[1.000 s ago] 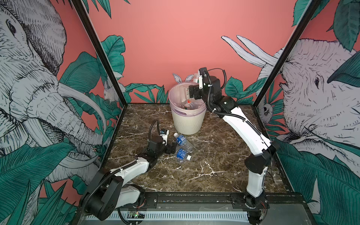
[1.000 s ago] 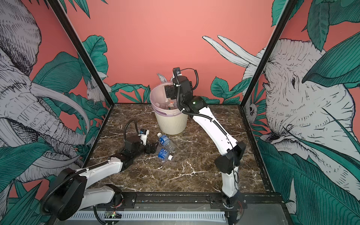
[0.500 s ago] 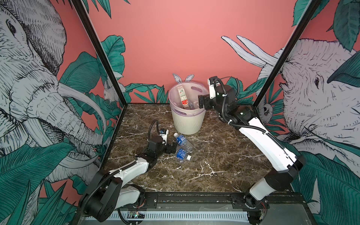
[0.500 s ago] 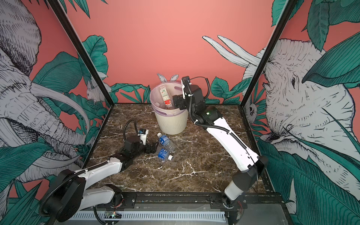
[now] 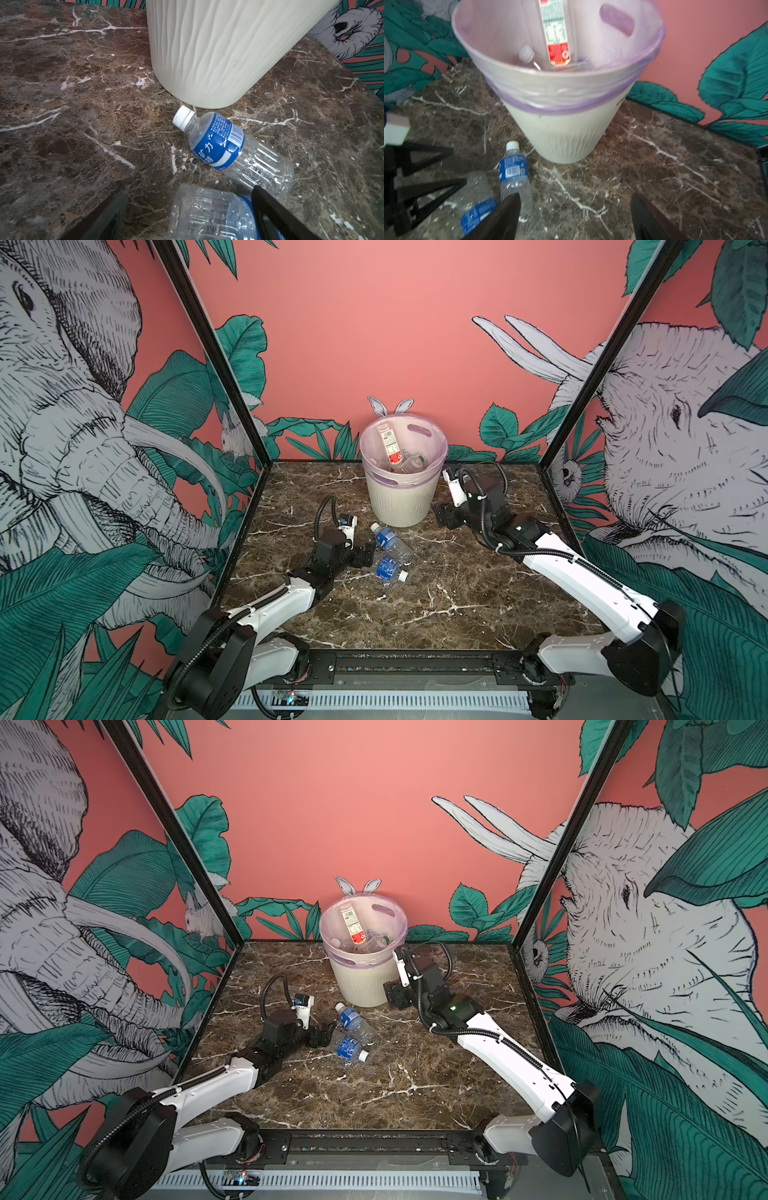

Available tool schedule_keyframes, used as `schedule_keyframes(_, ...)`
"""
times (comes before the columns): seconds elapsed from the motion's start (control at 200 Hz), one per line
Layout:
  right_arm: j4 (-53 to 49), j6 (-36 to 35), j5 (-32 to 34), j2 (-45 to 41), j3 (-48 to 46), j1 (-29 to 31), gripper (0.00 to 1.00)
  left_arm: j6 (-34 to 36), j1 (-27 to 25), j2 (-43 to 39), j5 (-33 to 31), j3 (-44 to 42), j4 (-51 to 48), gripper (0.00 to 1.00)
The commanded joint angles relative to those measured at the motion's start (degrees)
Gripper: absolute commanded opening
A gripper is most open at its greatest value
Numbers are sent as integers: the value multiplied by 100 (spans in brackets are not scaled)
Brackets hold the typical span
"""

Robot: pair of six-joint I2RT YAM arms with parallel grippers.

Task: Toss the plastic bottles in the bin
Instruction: 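Withdraw the right gripper and lower it toward the lying blue-label bottles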

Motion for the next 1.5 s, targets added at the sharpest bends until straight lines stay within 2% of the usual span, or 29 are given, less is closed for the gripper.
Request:
schedule_keyframes(0.0, 375, 108, -788, -147, -311, 70, 78, 0, -10, -167, -134, 241, -284, 91)
schedule_keyframes(0.065, 324, 43, -850, -97, -422, 223, 75, 42, -10, -197, -236, 263, -361, 91)
schedule_keyframes(0.24, 180, -330, -476, 185, -498, 947, 73, 49, -9, -196, -445, 260, -377, 91)
schedule_keyframes(0.545, 229, -343, -580, 862, -368, 1508, 74, 69, 97, -408, -738, 162, -440, 92)
schedule_keyframes(0.905, 345, -289, -848, 1652, -28, 1779, 74, -584, 994, -402, 28, -132, -168, 92)
schedule_keyframes(1.495, 321, -168, -1110, 2817, 661, 1920, 77, -1055, 1327, -218, 636, -471, 591, 93)
